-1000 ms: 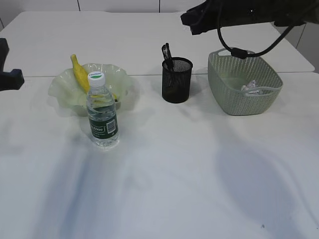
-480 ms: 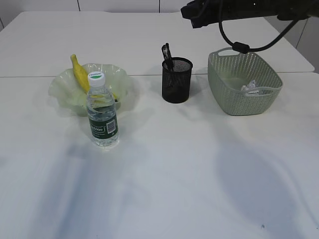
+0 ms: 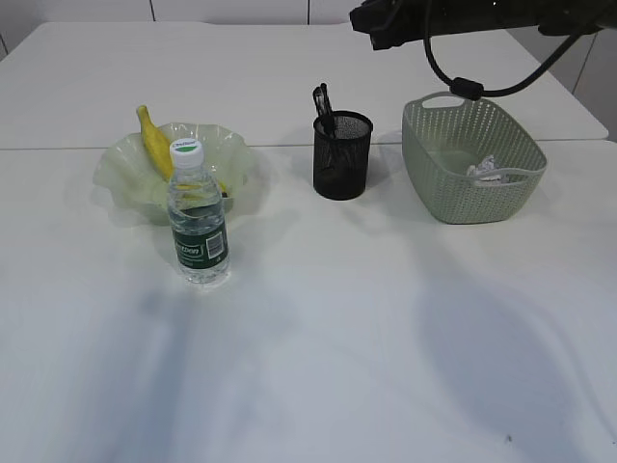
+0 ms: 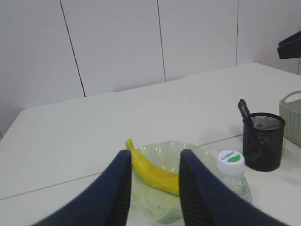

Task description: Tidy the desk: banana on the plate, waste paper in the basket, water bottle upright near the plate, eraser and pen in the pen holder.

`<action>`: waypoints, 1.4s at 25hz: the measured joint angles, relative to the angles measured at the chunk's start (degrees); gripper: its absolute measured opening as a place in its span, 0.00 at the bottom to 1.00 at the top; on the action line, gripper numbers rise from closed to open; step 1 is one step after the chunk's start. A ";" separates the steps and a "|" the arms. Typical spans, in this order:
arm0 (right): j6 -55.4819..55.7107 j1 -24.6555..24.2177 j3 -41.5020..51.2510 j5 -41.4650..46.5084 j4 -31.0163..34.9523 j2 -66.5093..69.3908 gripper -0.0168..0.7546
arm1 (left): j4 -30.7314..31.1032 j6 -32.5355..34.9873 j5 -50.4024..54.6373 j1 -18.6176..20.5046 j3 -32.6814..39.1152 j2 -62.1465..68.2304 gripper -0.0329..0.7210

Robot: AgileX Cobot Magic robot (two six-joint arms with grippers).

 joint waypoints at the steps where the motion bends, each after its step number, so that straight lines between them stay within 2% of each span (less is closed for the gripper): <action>1: 0.00 0.00 0.00 0.00 0.00 0.00 0.24 | 0.00 0.28 0.83 0.00 0.00 -0.91 0.36; 11: 0.26 0.00 0.00 0.00 0.00 -1.43 0.24 | 0.00 3.70 15.43 0.00 0.00 -8.27 0.36; 23: 0.26 0.00 0.00 0.23 0.00 -3.70 0.24 | 0.47 7.36 27.95 0.13 0.15 -20.10 0.36; 35: 2.59 0.00 0.00 -0.77 0.00 -7.53 0.24 | 1.51 8.13 32.80 5.73 0.25 -27.09 0.36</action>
